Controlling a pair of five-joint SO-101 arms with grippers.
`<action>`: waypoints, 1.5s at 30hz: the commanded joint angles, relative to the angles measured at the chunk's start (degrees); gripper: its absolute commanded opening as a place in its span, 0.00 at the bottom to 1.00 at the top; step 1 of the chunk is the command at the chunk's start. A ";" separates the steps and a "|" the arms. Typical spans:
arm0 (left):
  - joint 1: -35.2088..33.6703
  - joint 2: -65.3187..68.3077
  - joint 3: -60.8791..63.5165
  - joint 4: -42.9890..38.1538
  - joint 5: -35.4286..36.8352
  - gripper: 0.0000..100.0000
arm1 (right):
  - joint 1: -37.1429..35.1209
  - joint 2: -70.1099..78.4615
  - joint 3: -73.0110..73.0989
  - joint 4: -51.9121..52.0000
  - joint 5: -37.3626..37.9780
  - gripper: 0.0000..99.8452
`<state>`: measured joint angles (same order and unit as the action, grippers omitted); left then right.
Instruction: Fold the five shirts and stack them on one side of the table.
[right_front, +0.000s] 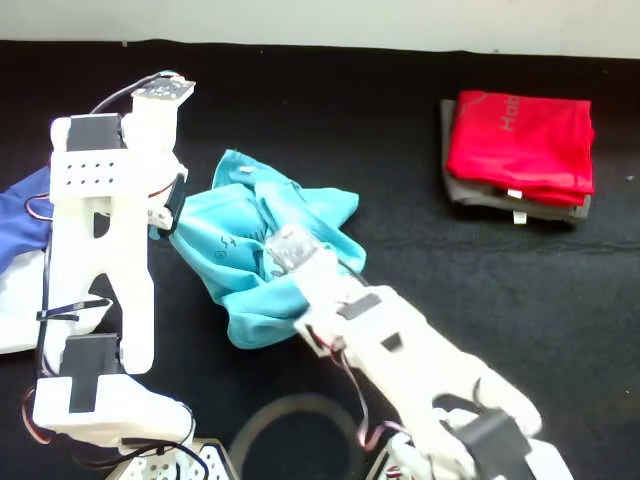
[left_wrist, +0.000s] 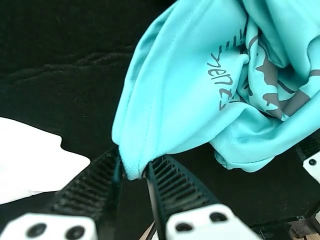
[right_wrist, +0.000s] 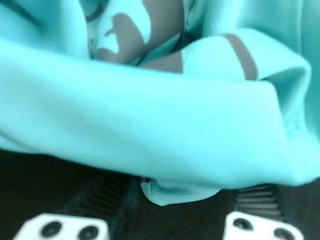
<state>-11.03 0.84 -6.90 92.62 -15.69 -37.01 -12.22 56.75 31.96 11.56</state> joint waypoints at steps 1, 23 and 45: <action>-0.66 -2.59 -2.42 0.18 -0.26 0.01 | 4.00 5.23 -5.85 -0.31 -0.53 0.00; -4.88 -16.66 -20.26 8.70 -0.09 0.01 | 26.42 -21.76 -37.49 39.78 19.60 0.01; -4.97 8.48 10.42 4.84 -0.53 0.01 | 41.89 -11.21 -15.96 25.45 23.38 0.01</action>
<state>-16.66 7.96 3.38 95.96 -15.60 3.43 -22.77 39.96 54.73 31.78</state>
